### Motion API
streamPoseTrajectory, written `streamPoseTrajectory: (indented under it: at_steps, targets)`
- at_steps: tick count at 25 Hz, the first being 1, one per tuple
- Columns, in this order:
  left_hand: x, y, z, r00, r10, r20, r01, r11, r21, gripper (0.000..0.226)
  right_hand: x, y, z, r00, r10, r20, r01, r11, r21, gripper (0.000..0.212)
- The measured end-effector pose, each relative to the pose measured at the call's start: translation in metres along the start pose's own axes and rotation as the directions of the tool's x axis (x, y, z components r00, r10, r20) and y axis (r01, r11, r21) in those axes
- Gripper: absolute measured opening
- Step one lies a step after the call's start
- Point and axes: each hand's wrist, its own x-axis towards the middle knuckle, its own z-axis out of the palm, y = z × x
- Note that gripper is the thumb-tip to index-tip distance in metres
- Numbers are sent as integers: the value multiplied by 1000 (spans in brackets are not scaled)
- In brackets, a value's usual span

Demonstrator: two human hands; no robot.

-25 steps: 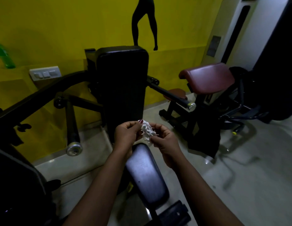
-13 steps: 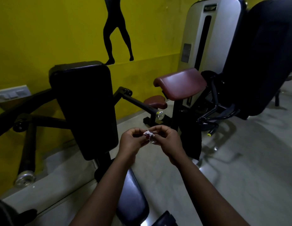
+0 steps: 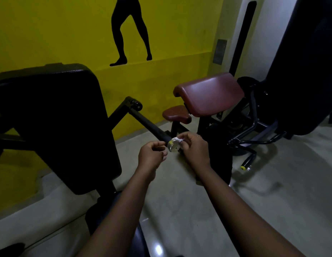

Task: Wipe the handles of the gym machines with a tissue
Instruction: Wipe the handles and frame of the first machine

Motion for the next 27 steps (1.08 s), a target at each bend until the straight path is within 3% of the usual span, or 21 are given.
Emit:
streamPoseTrajectory:
  at_steps: [2,5,7,10,11,12,13,15,17,19,20,23,24,26,27]
  targets:
    - [14,-1,4,999,-23,-28,23,1000,7,26,25,13,12,997,-81,17,82,993,-90,30]
    - [26,-4,11,998,-55,-39,54,998,-18,24,32,27,36,963,-175,204,208,967,-151,29]
    - [35,-7,16,996,-68,-60,68,998,-3,24,23,41,41,933,-321,164,346,925,-159,28]
    - [46,-10,20,987,-81,-139,86,996,29,20,15,65,36,817,-569,89,575,815,-68,27]
    - [48,-11,21,983,-89,-162,96,995,33,19,22,65,36,823,-561,90,565,825,-26,27]
    - [49,-11,23,978,-99,-184,107,994,35,18,32,62,37,874,-477,96,477,878,24,27]
    - [50,-12,25,973,-105,-207,114,993,34,16,43,56,38,939,-327,107,320,944,74,27]
    - [53,-15,29,963,-99,-250,112,993,38,10,53,48,39,983,-96,155,80,991,104,28]
    - [53,-14,33,959,-93,-270,109,993,47,5,43,58,33,960,-254,119,244,965,94,31]
    - [53,-13,34,954,-103,-283,116,993,32,11,30,76,27,842,-536,58,526,841,123,30]
    - [52,-12,34,951,-110,-290,121,992,19,13,30,82,28,797,-603,36,594,792,140,29]
    - [50,-9,36,935,-151,-321,155,988,-14,12,37,86,38,780,-626,19,614,771,167,24]
    - [49,-8,38,930,-165,-328,163,986,-33,11,36,92,41,706,-708,27,698,702,141,20]
    - [45,-6,42,925,-180,-334,167,984,-69,8,37,111,43,455,-890,26,889,456,54,14]
    - [44,-7,44,923,-179,-342,162,984,-78,6,42,118,44,383,-924,-1,923,383,26,15]
